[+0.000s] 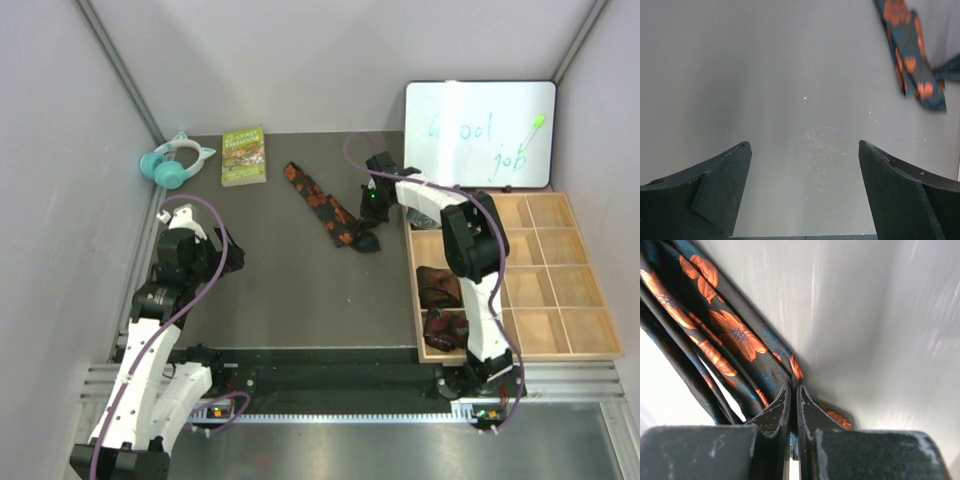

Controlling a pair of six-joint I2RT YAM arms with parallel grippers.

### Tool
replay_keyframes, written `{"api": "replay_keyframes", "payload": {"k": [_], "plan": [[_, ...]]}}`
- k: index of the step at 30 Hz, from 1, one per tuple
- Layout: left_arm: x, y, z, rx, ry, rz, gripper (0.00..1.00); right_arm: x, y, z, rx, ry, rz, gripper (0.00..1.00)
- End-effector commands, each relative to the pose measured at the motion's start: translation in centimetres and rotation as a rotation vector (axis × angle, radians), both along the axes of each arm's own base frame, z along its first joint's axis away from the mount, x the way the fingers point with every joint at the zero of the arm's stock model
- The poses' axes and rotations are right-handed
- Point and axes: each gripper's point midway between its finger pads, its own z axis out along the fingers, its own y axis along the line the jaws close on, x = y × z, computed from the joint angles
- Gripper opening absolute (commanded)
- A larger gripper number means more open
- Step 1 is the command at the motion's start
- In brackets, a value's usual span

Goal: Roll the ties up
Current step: Move the tie to the center of the board.

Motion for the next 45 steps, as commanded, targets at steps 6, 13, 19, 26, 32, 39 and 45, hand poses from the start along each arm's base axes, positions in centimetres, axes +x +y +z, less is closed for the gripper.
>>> {"api": "replay_keyframes", "payload": {"k": [6,13,19,26,32,39,45], "plan": [[0.4,0.0,0.5,-0.008,-0.007,0.007,0.87,-12.9,-1.6,2.2,-0.059,0.043,0.233,0.00],[2.5,-0.6,-1.5,-0.047,0.068,0.068,0.82,-19.5,0.8,2.9,-0.057,0.071,0.437,0.00],[5.4,-1.3,-1.8,0.001,-0.169,0.095,0.72,-20.0,1.1,4.0,-0.027,0.045,0.455,0.00],[8.8,-4.8,-0.6,-0.045,-0.266,0.008,0.71,-18.9,-1.3,2.9,-0.191,0.071,0.349,0.00],[11.4,-6.2,-5.5,0.063,-0.184,-0.099,0.69,-18.6,-3.2,1.7,-0.236,0.051,0.140,0.82],[13.1,-6.6,-6.3,0.128,-0.254,-0.165,0.70,-17.9,-4.4,1.2,-0.227,-0.046,0.015,0.88],[14.8,-7.0,-7.9,0.176,-0.196,-0.233,0.66,-18.0,-3.5,-0.2,-0.150,-0.100,0.035,0.82]]}}
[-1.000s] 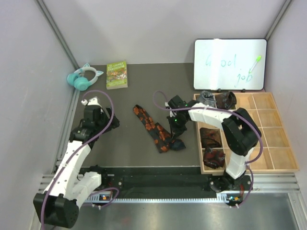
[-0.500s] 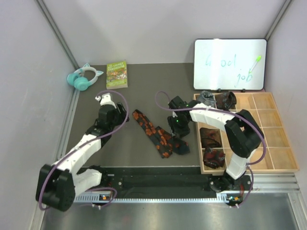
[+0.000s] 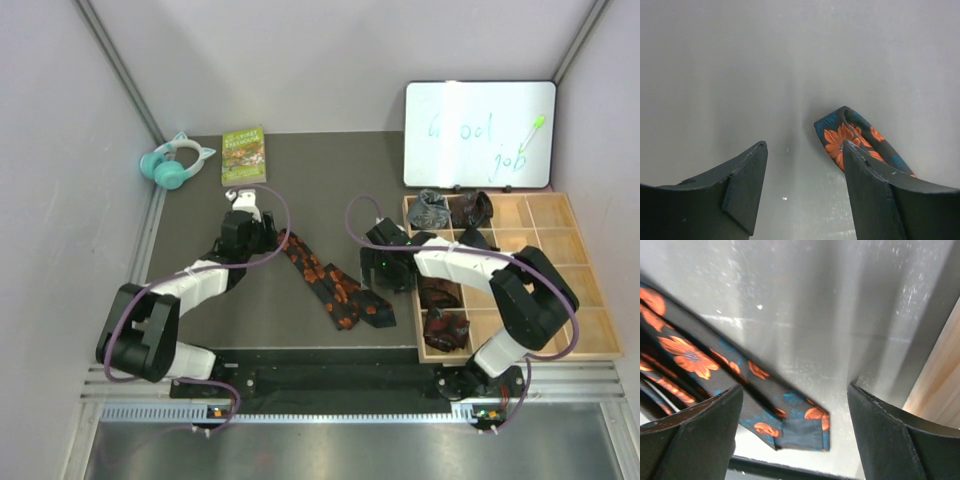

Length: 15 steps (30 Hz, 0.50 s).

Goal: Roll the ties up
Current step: Move the tie to the center of the board, then flatten out the tie at the center of the board.

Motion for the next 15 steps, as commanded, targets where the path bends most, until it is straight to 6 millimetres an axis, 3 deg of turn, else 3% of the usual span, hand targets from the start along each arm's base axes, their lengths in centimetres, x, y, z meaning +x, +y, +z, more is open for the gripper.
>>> {"api": "replay_keyframes", "payload": {"k": [1,3,5,15], "plan": [[2.6,-0.6,1.2,0.013,-0.044,-0.066,0.65,1.7,1.5,0.2,0.095,-0.114,-0.017,0.80],[3.1,-1.2,1.5,0.006,-0.036,-0.100,0.65,1.8,1.7,0.3,0.119,-0.141,-0.012,0.80],[2.7,-1.5,0.2,0.013,0.037,-0.131,0.65,1.7,1.8,0.0,0.128,-0.142,-0.006,0.79],[3.3,-2.6,-2.0,0.038,0.210,-0.225,0.60,1.6,2.6,-0.3,0.159,-0.138,0.035,0.79]]}}
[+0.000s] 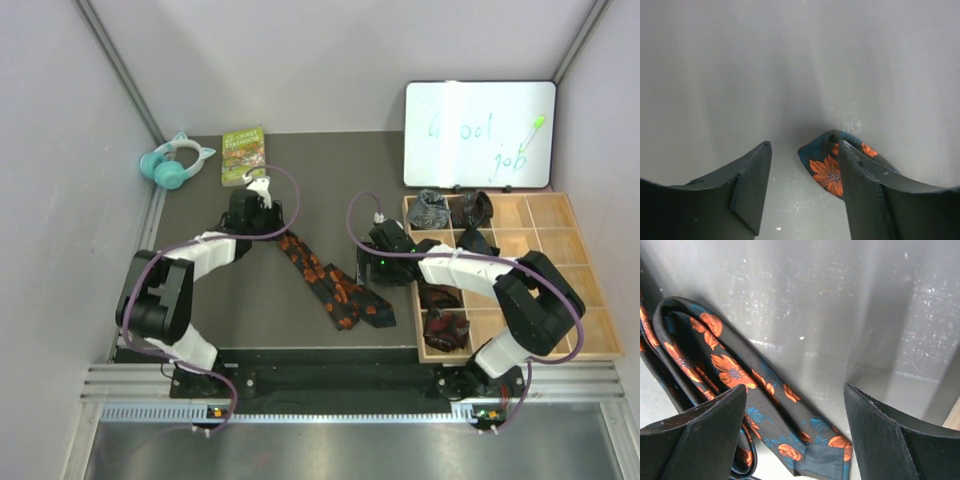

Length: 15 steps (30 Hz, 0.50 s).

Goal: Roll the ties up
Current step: Flatten out the tie at the center of the board.

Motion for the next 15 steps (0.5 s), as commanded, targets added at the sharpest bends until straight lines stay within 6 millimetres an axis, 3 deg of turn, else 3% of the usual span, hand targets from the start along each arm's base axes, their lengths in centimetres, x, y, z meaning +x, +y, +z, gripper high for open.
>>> {"api": "replay_keyframes", "payload": {"k": [1,3,4,7,12,15], "plan": [[-0.3,-0.2,-0.2,0.032,0.102,-0.048,0.60,-0.5,0.3,-0.9,0.011,0.008,0.023,0.79],[-0.7,0.2,0.0,0.030,0.096,-0.030,0.64,-0.4,0.3,-0.9,0.013,0.002,0.025,0.79],[-0.2,0.0,2.0,-0.003,0.022,-0.020,0.66,-0.3,0.3,-1.0,0.011,0.004,0.024,0.79],[-0.6,0.1,3.0,-0.027,-0.019,-0.013,0.72,-0.5,0.7,-1.1,0.020,0.019,0.045,0.79],[-1.0,-0.1,0.6,-0.009,0.104,-0.024,0.72,-0.5,0.8,-1.1,0.021,0.019,0.047,0.79],[-1.2,-0.2,-0.2,-0.019,0.160,-0.012,0.64,-0.5,0.7,-1.2,0.019,0.017,0.048,0.78]]}}
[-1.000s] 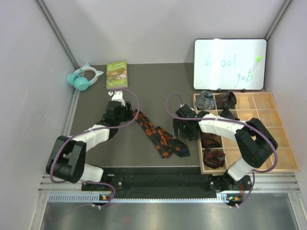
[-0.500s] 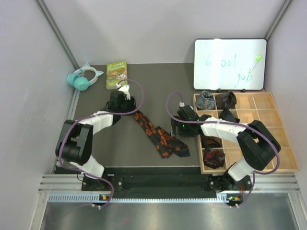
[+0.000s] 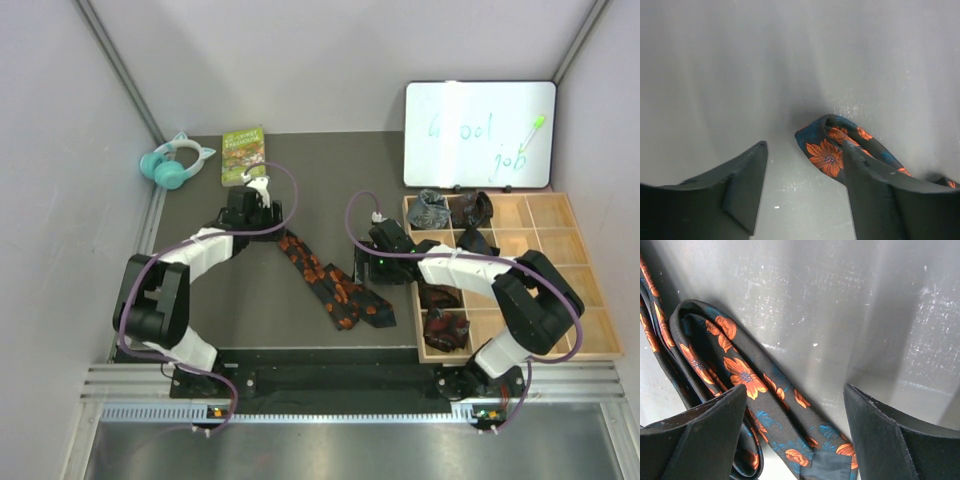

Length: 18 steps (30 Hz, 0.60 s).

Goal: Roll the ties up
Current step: Flatten out the tie at the center of the board.

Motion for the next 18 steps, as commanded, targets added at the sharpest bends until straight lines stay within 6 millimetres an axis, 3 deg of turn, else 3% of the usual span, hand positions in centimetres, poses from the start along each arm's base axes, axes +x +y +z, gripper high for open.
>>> {"api": "replay_keyframes", "payload": {"k": [1,3,9,18], "plan": [[0.0,0.0,-1.0,-0.011,0.090,0.028,0.61,-0.9,-0.3,-1.3,-0.023,0.037,0.022,0.78],[-0.1,0.4,-0.9,-0.013,0.109,0.050,0.57,-0.9,-0.3,-1.3,-0.023,0.037,0.022,0.78],[-0.8,1.0,0.3,-0.043,0.049,0.081,0.61,-0.9,0.0,-1.5,-0.021,0.045,0.035,0.78],[-0.8,0.6,-2.0,-0.045,0.111,0.057,0.60,-0.9,0.1,-1.5,-0.021,0.047,0.038,0.78]]}}
